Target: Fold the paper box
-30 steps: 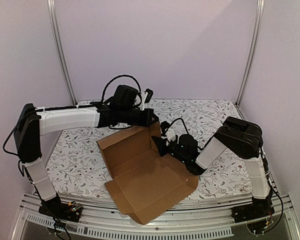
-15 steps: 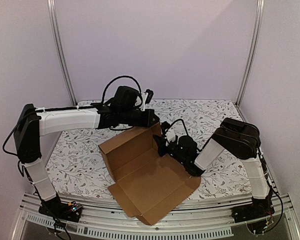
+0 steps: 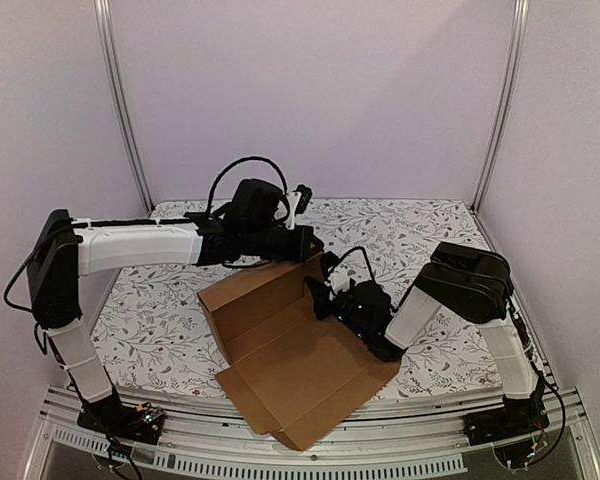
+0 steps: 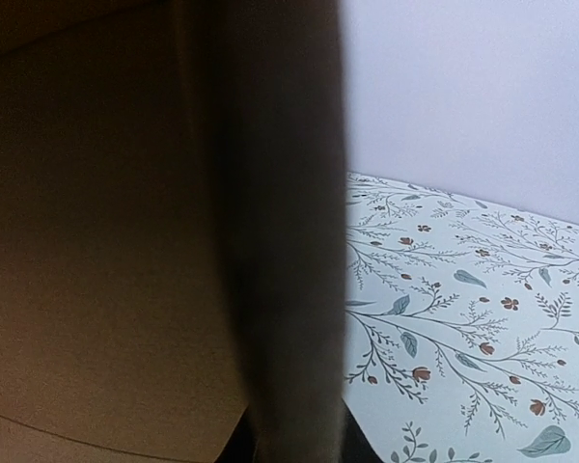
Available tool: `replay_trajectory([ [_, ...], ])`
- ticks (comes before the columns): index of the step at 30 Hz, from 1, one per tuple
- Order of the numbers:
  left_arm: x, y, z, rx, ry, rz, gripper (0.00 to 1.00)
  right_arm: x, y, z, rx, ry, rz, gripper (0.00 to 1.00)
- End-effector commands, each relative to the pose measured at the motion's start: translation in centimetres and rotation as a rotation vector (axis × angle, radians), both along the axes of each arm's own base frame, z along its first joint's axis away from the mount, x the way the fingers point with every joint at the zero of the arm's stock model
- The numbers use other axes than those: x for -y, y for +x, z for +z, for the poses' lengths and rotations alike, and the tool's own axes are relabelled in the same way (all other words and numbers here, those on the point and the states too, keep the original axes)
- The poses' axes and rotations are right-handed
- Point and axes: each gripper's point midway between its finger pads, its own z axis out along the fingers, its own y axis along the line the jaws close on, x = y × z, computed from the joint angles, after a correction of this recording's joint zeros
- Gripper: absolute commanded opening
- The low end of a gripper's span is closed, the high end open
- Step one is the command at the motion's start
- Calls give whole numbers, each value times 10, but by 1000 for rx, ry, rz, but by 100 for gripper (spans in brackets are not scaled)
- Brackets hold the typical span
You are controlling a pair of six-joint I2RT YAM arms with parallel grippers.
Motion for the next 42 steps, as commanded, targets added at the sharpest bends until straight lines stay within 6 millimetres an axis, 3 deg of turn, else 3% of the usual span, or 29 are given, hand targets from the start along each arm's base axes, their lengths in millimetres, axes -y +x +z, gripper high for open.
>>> replay_trajectory([
  [1,-17,-35,-60,-142,162,-25,0,9,2,-7,4,2,-43,17],
  [16,-18,-37,-62,-145,166,-24,0,7,8,24,33,73,-64,20],
  [19,-18,-39,-58,-145,158,-27,0,7,8,24,30,77,-64,2],
  [27,-26,-44,-55,-147,155,-13,0,7,4,21,26,66,-61,0],
  [32,-26,-44,-57,-152,156,-15,0,7,4,29,43,69,-77,22],
  [42,-28,-47,-61,-159,161,-17,0,11,2,53,57,111,-87,28],
])
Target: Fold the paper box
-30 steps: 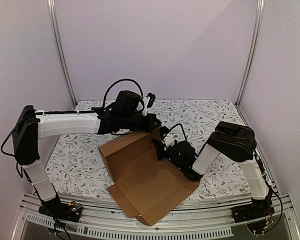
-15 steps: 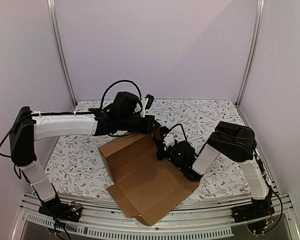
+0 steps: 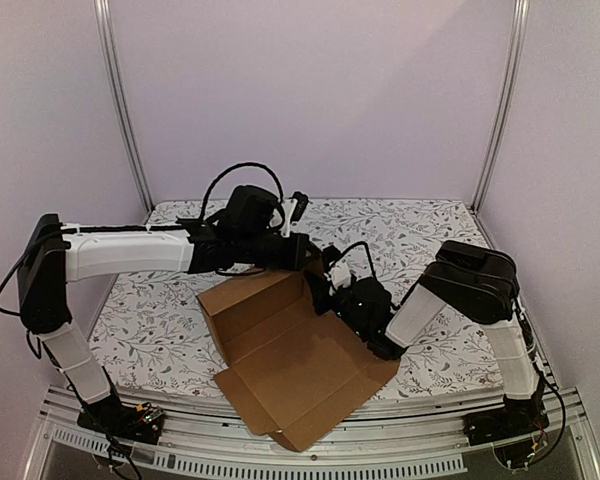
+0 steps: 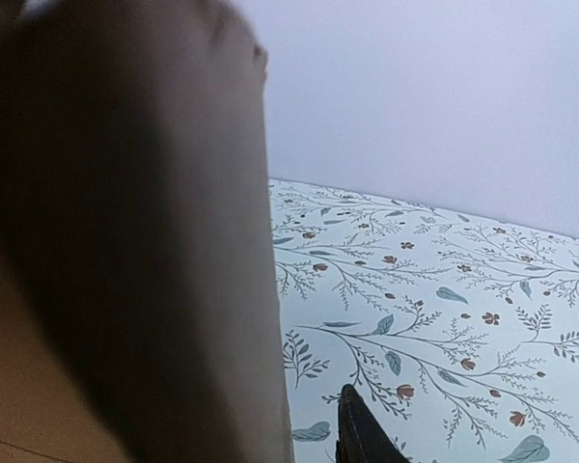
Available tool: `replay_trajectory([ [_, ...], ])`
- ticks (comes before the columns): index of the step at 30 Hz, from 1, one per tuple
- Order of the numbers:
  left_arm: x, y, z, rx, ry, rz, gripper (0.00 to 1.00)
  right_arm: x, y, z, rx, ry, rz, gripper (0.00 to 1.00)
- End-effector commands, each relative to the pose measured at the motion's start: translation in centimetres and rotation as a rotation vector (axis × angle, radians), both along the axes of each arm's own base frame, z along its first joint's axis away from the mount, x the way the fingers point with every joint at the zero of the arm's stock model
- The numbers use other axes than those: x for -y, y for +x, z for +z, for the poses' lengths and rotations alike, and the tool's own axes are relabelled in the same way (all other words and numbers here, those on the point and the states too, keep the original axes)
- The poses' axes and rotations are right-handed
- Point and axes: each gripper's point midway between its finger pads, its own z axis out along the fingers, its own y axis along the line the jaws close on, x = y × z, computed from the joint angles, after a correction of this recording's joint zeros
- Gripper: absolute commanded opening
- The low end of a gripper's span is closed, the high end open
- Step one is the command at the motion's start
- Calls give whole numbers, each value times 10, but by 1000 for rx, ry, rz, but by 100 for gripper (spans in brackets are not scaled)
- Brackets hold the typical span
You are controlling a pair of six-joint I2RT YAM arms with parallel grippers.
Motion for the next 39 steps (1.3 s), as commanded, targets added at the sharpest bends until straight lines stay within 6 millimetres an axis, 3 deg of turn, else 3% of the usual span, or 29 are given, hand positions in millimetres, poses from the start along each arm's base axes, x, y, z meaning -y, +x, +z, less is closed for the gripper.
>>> replay_trajectory([
  [1,-18,-30,-57,-142,153,-20,0,9,1,40,45,98,-34,28],
  [4,-19,-31,-56,-143,150,-19,0,9,1,48,53,111,-34,29],
  [8,-19,-32,-58,-147,152,-22,0,5,4,45,43,95,-39,28],
  [9,-19,-33,-58,-147,151,-23,0,5,4,45,44,99,-37,23],
  [11,-19,-34,-58,-150,150,-24,0,4,4,42,40,102,-33,2],
  [12,-18,-34,-57,-148,148,-26,0,3,5,41,38,96,-32,0],
  [19,-18,-38,-52,-142,138,-28,0,-1,2,40,41,84,-25,0],
  [22,-18,-38,-54,-144,140,-25,0,0,1,34,39,85,-38,17],
  [25,-18,-39,-55,-143,144,-25,0,0,-2,28,32,75,-41,21],
  [39,-19,-38,-53,-134,145,-24,0,4,-5,-7,-23,36,-75,26],
])
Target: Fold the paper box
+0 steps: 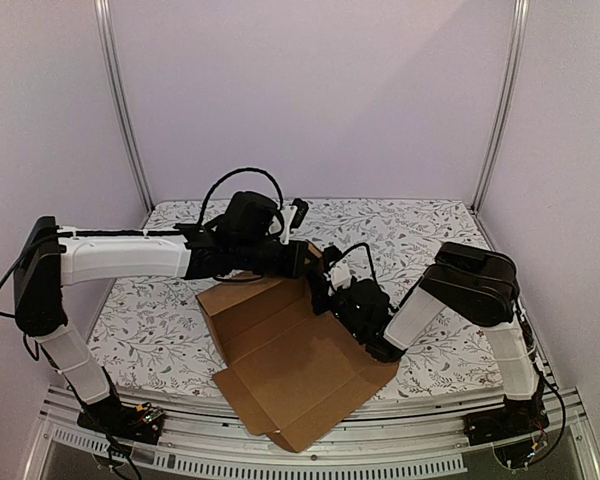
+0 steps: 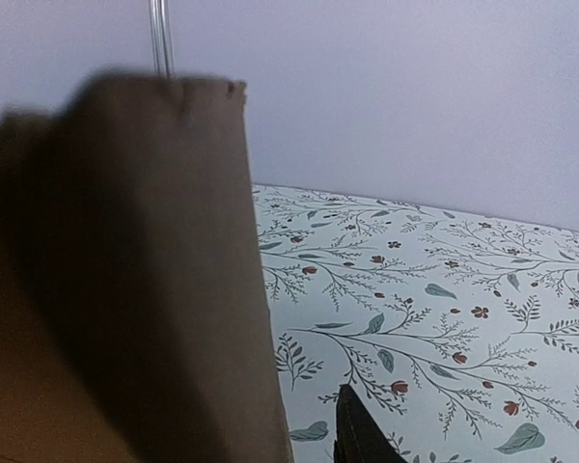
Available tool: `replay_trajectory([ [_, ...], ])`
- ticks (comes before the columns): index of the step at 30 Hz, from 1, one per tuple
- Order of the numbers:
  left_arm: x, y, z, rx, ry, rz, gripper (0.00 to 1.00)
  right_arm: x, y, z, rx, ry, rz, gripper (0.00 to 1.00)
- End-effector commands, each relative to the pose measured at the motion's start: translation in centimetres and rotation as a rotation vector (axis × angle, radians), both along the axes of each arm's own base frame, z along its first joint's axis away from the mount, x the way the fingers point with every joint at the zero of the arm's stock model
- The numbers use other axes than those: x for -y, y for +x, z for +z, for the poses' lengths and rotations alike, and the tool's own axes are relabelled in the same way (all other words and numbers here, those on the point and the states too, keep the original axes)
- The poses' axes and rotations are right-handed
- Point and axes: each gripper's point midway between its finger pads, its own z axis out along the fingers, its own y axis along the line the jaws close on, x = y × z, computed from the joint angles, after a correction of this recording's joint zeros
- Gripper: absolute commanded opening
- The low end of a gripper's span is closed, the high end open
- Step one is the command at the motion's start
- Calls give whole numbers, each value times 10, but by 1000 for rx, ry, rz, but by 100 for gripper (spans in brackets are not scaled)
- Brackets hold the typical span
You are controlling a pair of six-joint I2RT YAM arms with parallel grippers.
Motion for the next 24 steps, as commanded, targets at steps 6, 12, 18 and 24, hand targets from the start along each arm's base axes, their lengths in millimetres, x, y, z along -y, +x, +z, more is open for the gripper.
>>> replay_trajectory([
  [6,-18,-23,-48,-120,136,-7,0,3,2,-23,-36,0,-32,29],
  [12,-18,-23,-46,-120,133,-8,0,-1,4,-22,-31,3,-30,22],
  [18,-17,-23,-47,-122,133,-10,0,-8,3,-19,-23,7,1,0],
  [24,-17,-23,-44,-123,126,-10,0,-9,2,-15,-9,1,5,0],
])
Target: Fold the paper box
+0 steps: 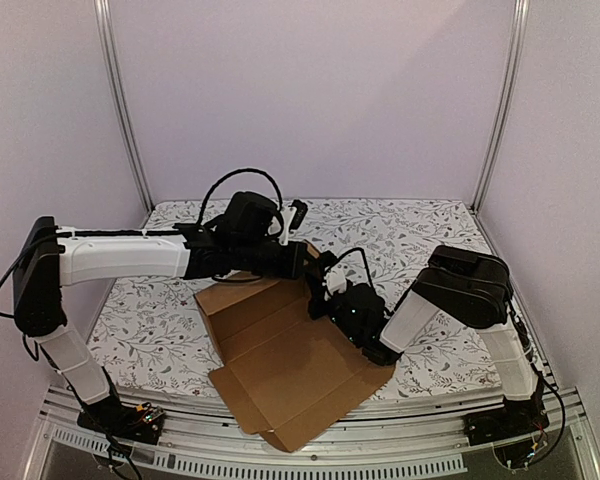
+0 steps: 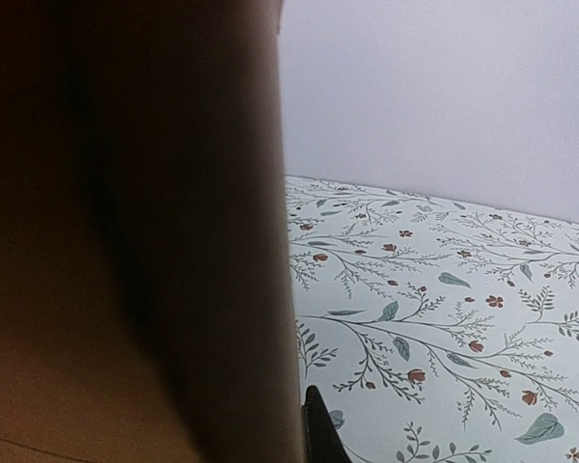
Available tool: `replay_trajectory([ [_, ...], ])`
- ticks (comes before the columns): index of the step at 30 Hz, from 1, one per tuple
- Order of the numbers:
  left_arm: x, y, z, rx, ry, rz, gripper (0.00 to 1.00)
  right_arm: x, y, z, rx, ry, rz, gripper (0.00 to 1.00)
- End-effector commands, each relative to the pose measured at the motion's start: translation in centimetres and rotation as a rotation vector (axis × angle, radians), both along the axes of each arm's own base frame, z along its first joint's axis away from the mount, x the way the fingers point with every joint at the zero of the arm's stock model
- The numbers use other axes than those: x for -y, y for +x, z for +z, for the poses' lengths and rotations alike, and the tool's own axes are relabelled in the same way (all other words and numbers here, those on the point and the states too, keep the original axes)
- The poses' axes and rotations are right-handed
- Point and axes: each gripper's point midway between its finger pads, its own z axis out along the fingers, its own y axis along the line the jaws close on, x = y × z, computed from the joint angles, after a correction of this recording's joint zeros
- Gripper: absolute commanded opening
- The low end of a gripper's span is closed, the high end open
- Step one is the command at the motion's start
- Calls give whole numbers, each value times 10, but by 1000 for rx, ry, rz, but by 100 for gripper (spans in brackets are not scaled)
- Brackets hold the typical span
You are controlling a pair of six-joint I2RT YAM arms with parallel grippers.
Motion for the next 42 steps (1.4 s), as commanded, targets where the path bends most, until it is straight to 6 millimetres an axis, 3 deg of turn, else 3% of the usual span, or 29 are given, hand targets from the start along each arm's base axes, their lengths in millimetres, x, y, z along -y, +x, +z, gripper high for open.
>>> replay_trajectory([
  [1,-15,-22,-40,-113,109,-10,0,-4,3,-1,6,12,1,0],
  [4,-17,-20,-29,-92,105,0,3,-4,2,0,8,9,7,0],
  [8,-25,-11,-5,-46,98,23,27,-3,0,-1,9,8,13,0],
  [13,-38,2,32,14,64,40,46,-1,-4,-3,12,-5,22,0],
  [18,-63,23,76,103,49,98,52,2,-8,-5,16,-10,34,0],
  [22,-95,50,87,130,65,183,52,2,-13,-5,14,-15,58,0],
  [25,-117,71,74,107,67,235,46,0,-16,-3,15,-15,79,0],
  [30,-129,88,23,-33,23,257,30,-2,-20,3,25,-15,102,0],
  [35,-108,85,-34,-201,-22,187,15,-4,-19,5,29,-8,106,0],
  [38,-93,81,-58,-284,-61,137,12,-4,-19,5,27,-5,105,0],
  [42,-78,74,-76,-336,-96,71,11,-5,-18,5,27,-3,103,0],
])
